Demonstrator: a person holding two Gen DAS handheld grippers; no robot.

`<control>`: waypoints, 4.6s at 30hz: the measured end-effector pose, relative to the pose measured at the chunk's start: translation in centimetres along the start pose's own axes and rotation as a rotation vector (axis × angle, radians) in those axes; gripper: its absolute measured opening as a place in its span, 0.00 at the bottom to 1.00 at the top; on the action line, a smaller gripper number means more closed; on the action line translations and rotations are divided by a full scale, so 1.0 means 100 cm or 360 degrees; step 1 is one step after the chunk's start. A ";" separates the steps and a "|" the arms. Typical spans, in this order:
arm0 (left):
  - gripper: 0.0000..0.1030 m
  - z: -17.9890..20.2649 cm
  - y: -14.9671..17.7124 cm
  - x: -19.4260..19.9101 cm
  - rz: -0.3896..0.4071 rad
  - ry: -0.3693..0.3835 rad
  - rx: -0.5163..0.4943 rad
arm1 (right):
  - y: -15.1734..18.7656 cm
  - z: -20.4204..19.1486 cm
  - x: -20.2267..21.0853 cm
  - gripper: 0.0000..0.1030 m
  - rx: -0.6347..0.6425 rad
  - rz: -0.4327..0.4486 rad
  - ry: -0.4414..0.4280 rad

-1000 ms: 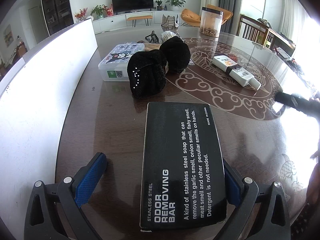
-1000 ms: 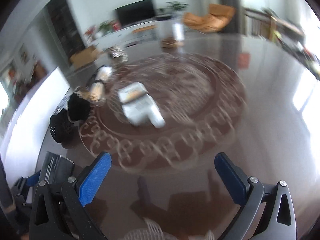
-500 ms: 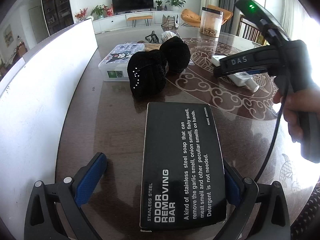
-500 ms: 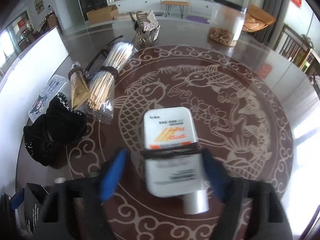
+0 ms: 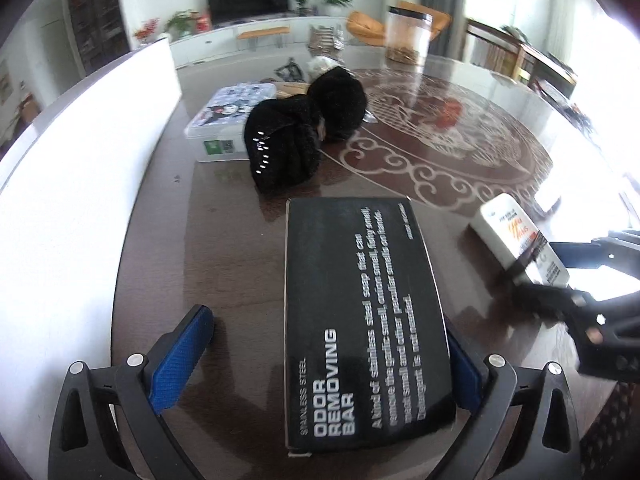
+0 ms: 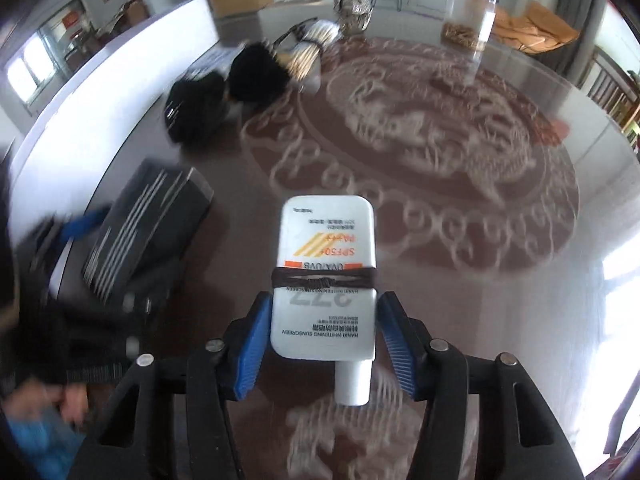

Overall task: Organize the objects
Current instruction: 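Drop the box and sunscreen tube behind the sofa with both grippers, then bring both tools back over the table toward the black hats, then grasp the black hats with the right gripper and lift them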

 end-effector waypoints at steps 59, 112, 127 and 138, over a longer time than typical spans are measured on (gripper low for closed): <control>0.96 0.017 -0.018 0.081 0.0117 0.0121 -0.0041 | -0.003 0.011 0.017 0.94 -0.0354 0.0482 0.0243; 1.00 -0.014 -0.006 0.004 0.0023 -0.0058 0.0070 | 0.013 0.042 0.007 1.00 -0.0457 0.0394 0.0348; 1.00 -0.009 0.022 0.021 0.0024 0.0010 -0.0029 | -0.002 0.025 0.006 1.00 -0.0368 0.0321 0.0180; 1.00 -0.007 0.026 0.023 0.0072 0.0022 -0.0044 | -0.143 -0.093 -0.040 1.00 -0.0111 -0.0009 -0.0420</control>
Point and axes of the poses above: each gripper's, at about its wrist camera, not at the fingertips, and x roughly against the way its jaws point, z to its right, y to its underside, the point moved 7 cm from there along -x, roughly the way its jaws point, and after that the axes turned 4 degrees about -x, right-handed, at the moved point
